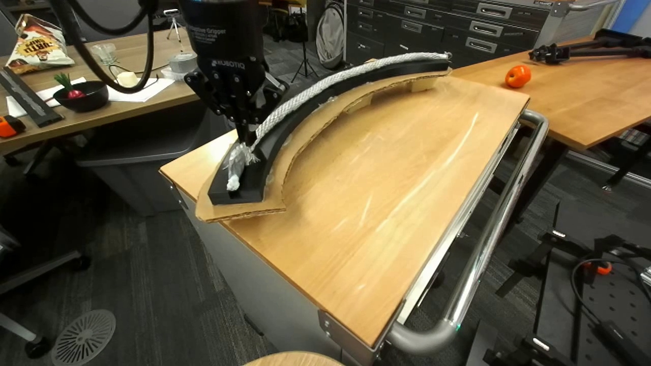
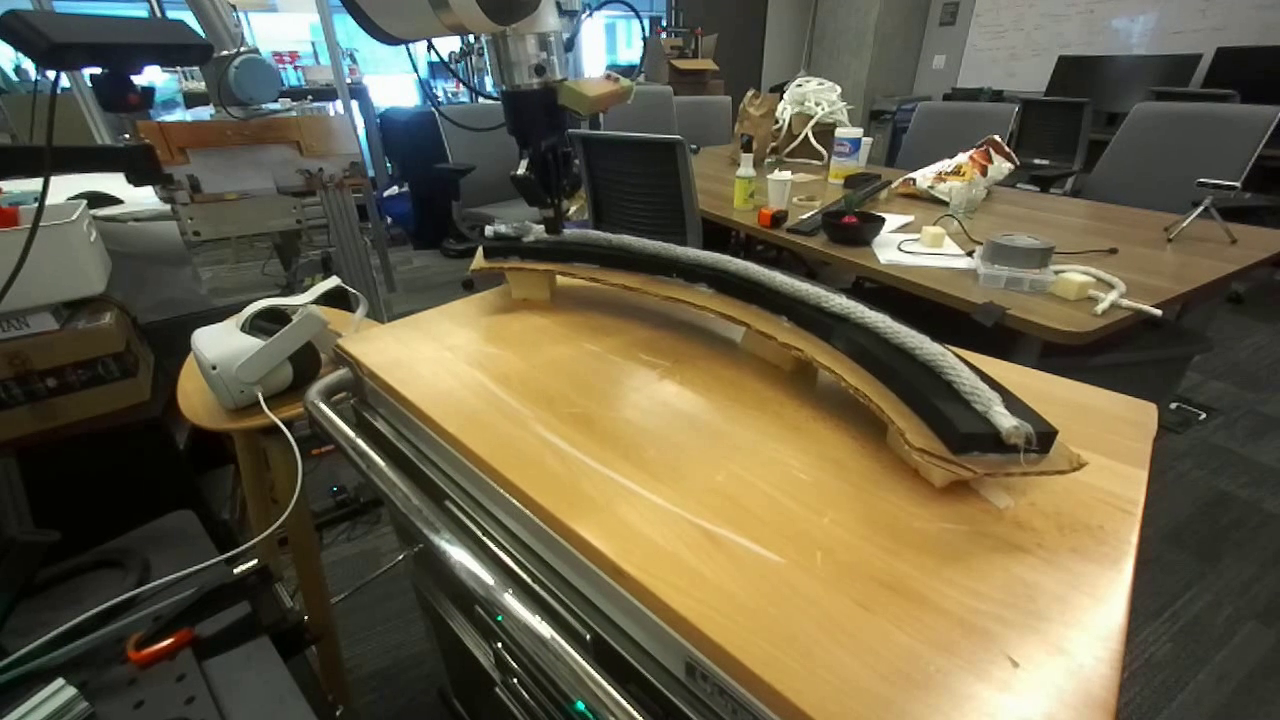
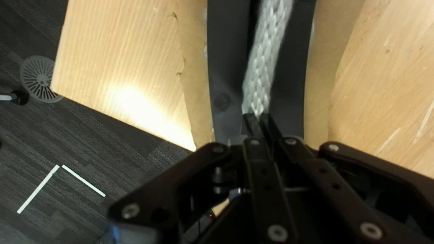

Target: Put the rope along the center of the black object

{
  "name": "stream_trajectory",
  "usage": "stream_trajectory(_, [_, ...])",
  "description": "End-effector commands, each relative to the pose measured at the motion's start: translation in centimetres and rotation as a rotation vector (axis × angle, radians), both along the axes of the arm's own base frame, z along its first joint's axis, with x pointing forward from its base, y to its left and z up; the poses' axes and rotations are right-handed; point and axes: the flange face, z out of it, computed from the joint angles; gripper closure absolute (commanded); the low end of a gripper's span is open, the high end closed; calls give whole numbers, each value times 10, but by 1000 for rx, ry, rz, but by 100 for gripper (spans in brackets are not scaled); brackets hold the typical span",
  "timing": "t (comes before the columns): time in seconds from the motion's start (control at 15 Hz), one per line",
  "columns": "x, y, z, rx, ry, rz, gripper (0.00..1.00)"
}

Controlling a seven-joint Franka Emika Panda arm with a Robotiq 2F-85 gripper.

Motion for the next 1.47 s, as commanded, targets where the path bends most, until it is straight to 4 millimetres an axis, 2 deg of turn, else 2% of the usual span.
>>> stream_trajectory(0.0, [1, 9, 1, -8, 8, 110, 98])
stream_trajectory(0.33, [2, 6, -3, -20, 11, 181, 97])
stream_trajectory(0.4, [1, 5, -3, -17, 12, 188, 70])
stream_trajectory(0.53, [-2, 4, 1, -37, -2, 193, 64])
stream_trajectory(0.67, [-12, 1, 10, -85, -6, 216, 48])
stream_trajectory(0.87, [-30, -5, 39, -98, -28, 184, 26])
stream_trajectory(1.07, [-52, -18, 86, -27, -28, 100, 2])
stream_trajectory(1.2, [-67, -34, 115, 18, -54, 30, 0])
stream_trajectory(1.33, [-80, -57, 129, 18, -109, -22, 0])
stream_trajectory(1.4, [-57, -37, 118, 2, -72, 30, 0])
